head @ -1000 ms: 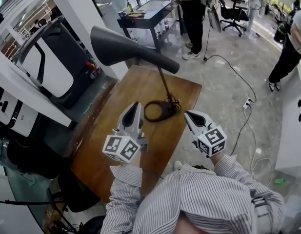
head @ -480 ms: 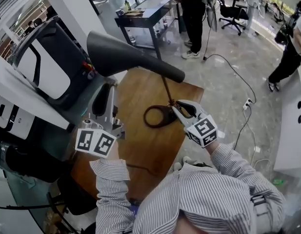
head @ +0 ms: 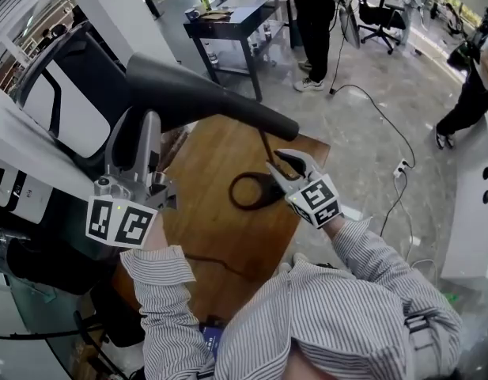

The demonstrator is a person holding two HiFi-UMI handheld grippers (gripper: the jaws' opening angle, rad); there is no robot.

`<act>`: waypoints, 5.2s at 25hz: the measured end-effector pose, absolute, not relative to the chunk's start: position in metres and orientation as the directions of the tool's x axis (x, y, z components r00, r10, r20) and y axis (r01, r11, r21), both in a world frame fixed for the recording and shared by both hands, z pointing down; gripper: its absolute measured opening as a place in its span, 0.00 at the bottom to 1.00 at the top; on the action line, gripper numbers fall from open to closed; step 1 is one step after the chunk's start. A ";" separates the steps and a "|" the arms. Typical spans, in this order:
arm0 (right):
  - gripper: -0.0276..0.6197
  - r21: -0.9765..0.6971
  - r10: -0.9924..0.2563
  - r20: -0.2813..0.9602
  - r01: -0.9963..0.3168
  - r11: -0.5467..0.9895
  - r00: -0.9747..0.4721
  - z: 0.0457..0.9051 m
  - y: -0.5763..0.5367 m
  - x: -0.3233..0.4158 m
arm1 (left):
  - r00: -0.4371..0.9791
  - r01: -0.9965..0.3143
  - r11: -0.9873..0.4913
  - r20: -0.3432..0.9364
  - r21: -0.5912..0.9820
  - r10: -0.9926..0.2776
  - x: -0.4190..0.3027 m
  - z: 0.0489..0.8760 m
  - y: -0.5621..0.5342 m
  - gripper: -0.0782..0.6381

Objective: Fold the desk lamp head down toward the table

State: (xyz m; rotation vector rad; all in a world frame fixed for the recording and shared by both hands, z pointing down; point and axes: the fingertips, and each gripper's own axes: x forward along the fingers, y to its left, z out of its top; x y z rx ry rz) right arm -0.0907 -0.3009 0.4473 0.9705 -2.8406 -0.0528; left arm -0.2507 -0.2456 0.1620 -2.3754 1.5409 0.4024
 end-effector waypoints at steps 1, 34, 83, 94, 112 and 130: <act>0.20 0.077 -0.615 0.113 -0.611 0.788 -0.780 0.447 -0.304 -0.090 | 0.396 -0.915 -0.394 -0.382 -0.087 -0.835 -0.249 0.160 -0.247 0.29; 0.12 0.065 -0.610 0.105 -0.607 0.792 -0.785 0.454 -0.314 -0.095 | 0.452 -0.855 -0.515 -0.397 0.065 -0.799 -0.260 0.185 -0.254 0.20; 0.12 0.036 -0.601 0.072 -0.600 0.799 -0.796 0.455 -0.316 -0.093 | 0.244 -0.332 -0.532 -0.474 0.779 -0.846 -0.226 0.425 -0.255 0.22; 0.12 0.032 -0.599 0.071 -0.599 0.800 -0.797 0.454 -0.317 -0.094 | 0.251 -0.233 -0.524 -0.470 0.819 -0.847 -0.205 0.444 -0.255 0.23; 0.13 0.061 -0.596 0.072 -0.593 0.803 -0.800 0.447 -0.265 -0.078 | 0.429 -0.797 -0.424 -0.091 0.430 -0.899 -0.155 0.453 -0.229 0.40; 0.04 -0.011 -0.564 0.136 -0.570 0.821 -0.815 0.462 -0.230 -0.063 | 0.507 -0.837 -0.481 0.038 0.262 -0.861 -0.095 0.458 -0.214 0.11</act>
